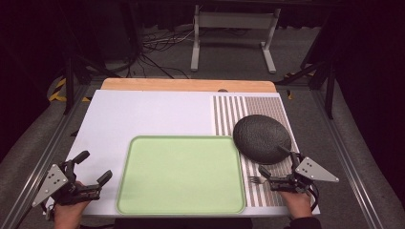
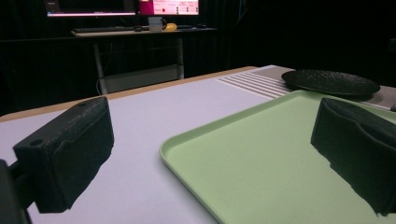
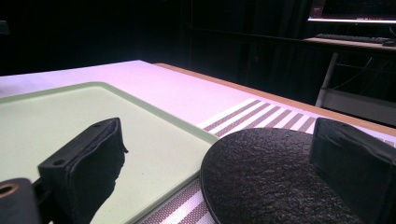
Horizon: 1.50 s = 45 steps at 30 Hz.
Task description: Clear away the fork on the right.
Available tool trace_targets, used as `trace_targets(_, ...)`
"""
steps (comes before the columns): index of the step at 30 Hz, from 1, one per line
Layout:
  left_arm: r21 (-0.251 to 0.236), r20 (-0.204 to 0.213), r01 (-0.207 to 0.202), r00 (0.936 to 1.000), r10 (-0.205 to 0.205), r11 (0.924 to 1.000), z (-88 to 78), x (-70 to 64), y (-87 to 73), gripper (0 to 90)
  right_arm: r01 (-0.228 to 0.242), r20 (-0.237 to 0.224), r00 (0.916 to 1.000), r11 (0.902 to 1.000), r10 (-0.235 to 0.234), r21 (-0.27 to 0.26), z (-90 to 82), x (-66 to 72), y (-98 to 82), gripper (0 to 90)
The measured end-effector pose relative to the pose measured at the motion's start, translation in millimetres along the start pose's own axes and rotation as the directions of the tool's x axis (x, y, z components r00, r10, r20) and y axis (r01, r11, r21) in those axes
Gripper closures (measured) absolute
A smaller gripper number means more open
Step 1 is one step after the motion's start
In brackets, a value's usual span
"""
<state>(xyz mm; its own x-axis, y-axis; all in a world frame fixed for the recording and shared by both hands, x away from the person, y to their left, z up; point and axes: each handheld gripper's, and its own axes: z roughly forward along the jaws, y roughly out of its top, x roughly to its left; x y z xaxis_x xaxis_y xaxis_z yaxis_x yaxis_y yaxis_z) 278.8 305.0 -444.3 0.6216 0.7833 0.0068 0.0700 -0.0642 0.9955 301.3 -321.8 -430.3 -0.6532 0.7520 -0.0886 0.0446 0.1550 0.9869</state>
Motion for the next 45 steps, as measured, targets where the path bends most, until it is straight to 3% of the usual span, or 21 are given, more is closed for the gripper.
trace_targets(12, 0.003, 0.010, 0.008, 0.9999, -0.008, 1.0000, 0.8, 0.2, 0.1, 0.0, -0.024, -0.019, 0.9995, 0.9997, 0.024, 0.004, 1.1, -0.3, -0.3, 3.7)
trace_targets(16, 0.007, 0.035, -0.001, 0.9994, 0.001, 1.0000, 3.3, -1.8, -0.3, 0.0, -0.012, -0.017, 0.9998, 0.9999, 0.012, 0.012, 1.4, -1.2, 0.9, 3.7)
trace_targets(25, 0.025, 0.010, 0.015, 0.9998, -0.015, 0.9996, 4.2, 0.6, -2.6, 0.0, -0.010, -0.026, 0.9996, 0.9993, 0.011, 0.035, 4.6, -10.0, 13.0, 3.7)
trace_targets(31, 0.031, 0.024, 0.005, 0.9997, -0.005, 0.9995, 5.3, -1.5, -1.8, 0.0, 0.017, -0.055, 0.9984, 0.9943, -0.011, 0.106, 12.5, -17.5, 26.9, 3.5)
trace_targets(35, 0.024, 0.030, 0.002, 0.9995, -0.003, 0.9997, 4.0, -2.1, -0.9, 0.0, 0.067, -0.102, 0.9935, 0.9826, -0.050, 0.173, 17.8, -21.5, 38.5, 6.2)
trace_targets(39, 0.014, 0.028, 0.011, 0.9995, -0.011, 0.9998, 4.0, -1.8, -0.8, 0.0, 0.130, -0.139, 0.9856, 0.9572, -0.096, 0.259, 20.9, -24.4, 43.6, 6.4)
trace_targets(42, 0.012, 0.025, 0.010, 0.9996, -0.010, 0.9999, 3.8, -1.8, -0.5, 0.0, 0.157, -0.161, 0.9806, 0.9414, -0.112, 0.299, 21.9, -24.5, 45.7, 6.3)
trace_targets(43, 0.012, 0.026, 0.007, 0.9996, -0.007, 0.9999, 3.5, -1.7, -0.4, 0.0, 0.157, -0.161, 0.9806, 0.9414, -0.112, 0.299, 21.9, -24.5, 45.7, 6.3)
trace_targets(45, 0.014, 0.026, 0.007, 0.9996, -0.007, 0.9999, 3.6, -2.0, -0.4, 0.0, 0.182, -0.178, 0.9756, 0.9273, -0.129, 0.327, 22.9, -25.2, 48.1, 6.3)
